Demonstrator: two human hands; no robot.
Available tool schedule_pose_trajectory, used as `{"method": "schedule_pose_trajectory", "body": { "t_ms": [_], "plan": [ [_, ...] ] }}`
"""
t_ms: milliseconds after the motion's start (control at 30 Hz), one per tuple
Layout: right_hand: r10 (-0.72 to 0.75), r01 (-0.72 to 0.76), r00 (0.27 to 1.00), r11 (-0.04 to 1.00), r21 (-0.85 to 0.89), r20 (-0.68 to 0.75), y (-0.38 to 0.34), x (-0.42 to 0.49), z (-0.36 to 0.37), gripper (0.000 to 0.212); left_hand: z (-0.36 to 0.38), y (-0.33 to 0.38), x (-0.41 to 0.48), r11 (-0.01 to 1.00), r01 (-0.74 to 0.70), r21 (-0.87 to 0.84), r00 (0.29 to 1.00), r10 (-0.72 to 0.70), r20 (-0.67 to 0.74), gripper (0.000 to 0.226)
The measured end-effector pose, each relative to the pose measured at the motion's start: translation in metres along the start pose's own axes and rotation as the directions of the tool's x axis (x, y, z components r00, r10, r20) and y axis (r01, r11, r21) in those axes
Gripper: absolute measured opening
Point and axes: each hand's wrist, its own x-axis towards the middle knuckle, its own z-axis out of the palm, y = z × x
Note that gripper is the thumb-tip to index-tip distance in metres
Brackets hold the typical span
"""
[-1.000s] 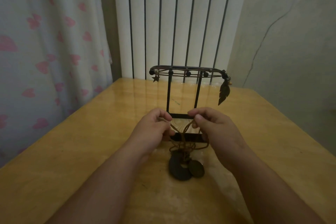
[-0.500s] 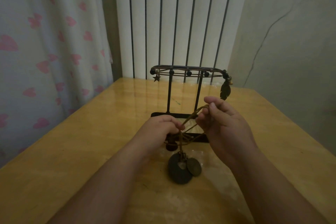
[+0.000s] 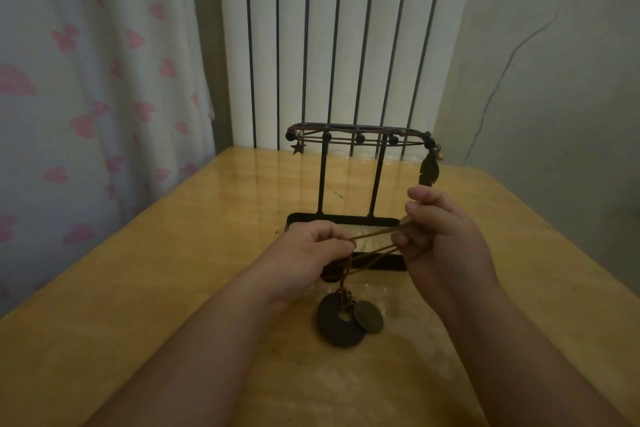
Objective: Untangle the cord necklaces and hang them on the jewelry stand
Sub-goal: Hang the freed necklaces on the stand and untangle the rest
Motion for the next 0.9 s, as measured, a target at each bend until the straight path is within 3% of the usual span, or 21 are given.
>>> {"method": "schedule_pose_trajectory", "body": {
  "t_ms": [67,133,200,300,367,467,567,633,800,900],
  "plan": [
    [-0.024,0.016,0.999,0.955,-0.295,-0.023,-0.001,-0.001,-0.001,0.021,0.000,-0.002,0.000,1.000,-0.009,-0.009,1.000,0.009,-0.022,0.013],
    [-0.043,0.025,0.999,0.777,-0.629,-0.013,0.003,0.000,-0.003,0.017,-0.002,-0.004,0.001,1.000,-0.012,0.002,0.999,0.012,-0.040,0.014],
    [-0.057,0.060,0.998,0.609,-0.791,0.032,0.011,0.003,-0.003,0.017,-0.003,-0.006,0.002,1.000,-0.022,0.022,0.999,0.023,-0.044,0.013],
    [-0.148,0.191,0.979,0.445,-0.875,0.138,0.018,0.004,-0.003,0.022,-0.002,-0.008,0.004,0.999,-0.035,0.034,0.998,0.037,-0.052,0.015],
    [-0.180,0.288,0.956,0.409,-0.866,0.233,0.019,0.005,-0.004,0.027,-0.002,-0.008,0.005,0.998,-0.034,0.052,0.998,0.037,-0.051,0.016],
    [-0.063,0.313,0.947,0.397,-0.863,0.314,0.024,0.001,-0.002,0.036,-0.002,-0.009,0.005,0.997,-0.046,0.058,0.998,0.048,-0.036,0.017],
    [-0.045,0.300,0.953,0.308,-0.903,0.301,0.029,0.001,0.001,0.019,-0.002,-0.008,0.004,0.998,-0.050,0.050,0.998,0.052,-0.037,0.015],
    [-0.062,0.267,0.963,0.370,-0.890,0.263,0.026,0.000,0.002,0.012,-0.002,-0.006,0.003,0.999,-0.046,0.016,0.998,0.047,-0.041,0.015],
    [0.038,0.061,0.990,0.760,-0.646,0.138,0.014,-0.002,0.005,0.019,-0.003,0.000,0.001,0.999,0.012,-0.050,0.993,-0.018,-0.114,0.019],
    [0.093,-0.038,0.992,0.861,-0.508,0.084,0.007,-0.003,0.006,0.022,-0.002,0.000,0.002,0.999,0.044,0.025,0.993,-0.041,-0.108,0.021]
  ]
}}
